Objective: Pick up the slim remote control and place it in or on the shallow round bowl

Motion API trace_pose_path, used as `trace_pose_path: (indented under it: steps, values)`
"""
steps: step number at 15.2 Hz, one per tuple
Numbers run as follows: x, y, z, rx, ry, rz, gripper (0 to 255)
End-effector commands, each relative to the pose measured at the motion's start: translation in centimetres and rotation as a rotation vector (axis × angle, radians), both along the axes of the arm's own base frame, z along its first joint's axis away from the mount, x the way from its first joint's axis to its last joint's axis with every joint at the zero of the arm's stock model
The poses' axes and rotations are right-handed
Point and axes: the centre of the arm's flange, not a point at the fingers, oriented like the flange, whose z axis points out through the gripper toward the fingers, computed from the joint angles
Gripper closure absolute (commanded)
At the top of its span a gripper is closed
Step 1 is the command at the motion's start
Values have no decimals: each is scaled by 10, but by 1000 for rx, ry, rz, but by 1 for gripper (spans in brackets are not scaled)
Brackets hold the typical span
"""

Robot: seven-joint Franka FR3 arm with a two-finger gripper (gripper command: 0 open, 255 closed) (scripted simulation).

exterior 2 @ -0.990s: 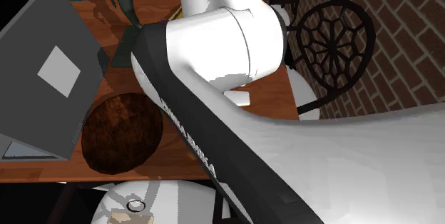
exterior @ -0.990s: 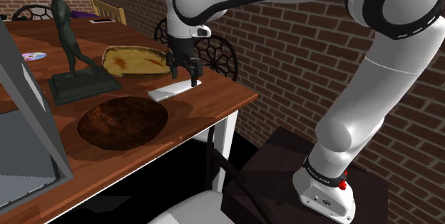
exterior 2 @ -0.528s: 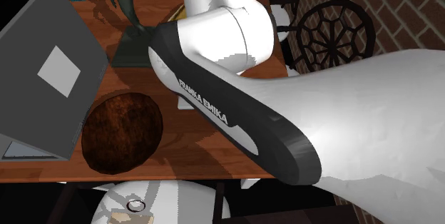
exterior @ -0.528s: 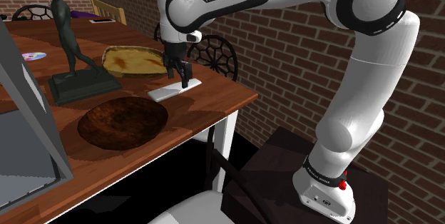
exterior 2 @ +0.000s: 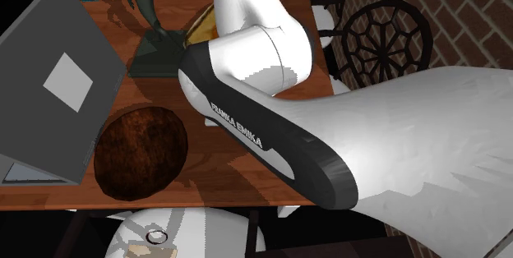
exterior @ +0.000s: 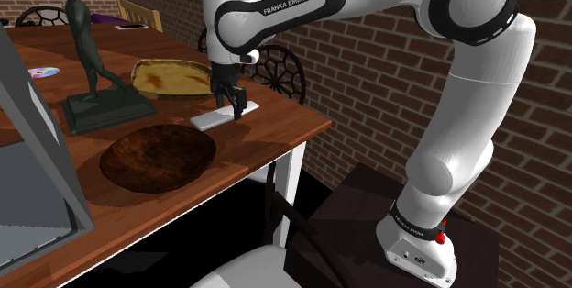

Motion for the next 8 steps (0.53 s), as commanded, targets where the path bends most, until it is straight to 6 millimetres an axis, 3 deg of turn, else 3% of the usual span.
trace_pose_path:
  steps: [1,3,4,8]
  values:
    - [0,0,0,0,0,0,0]
    - [0,0,0,0,0,0,0]
    - [0,0,0,0,0,0,255]
    - [0,0,0,0,0,0,255]
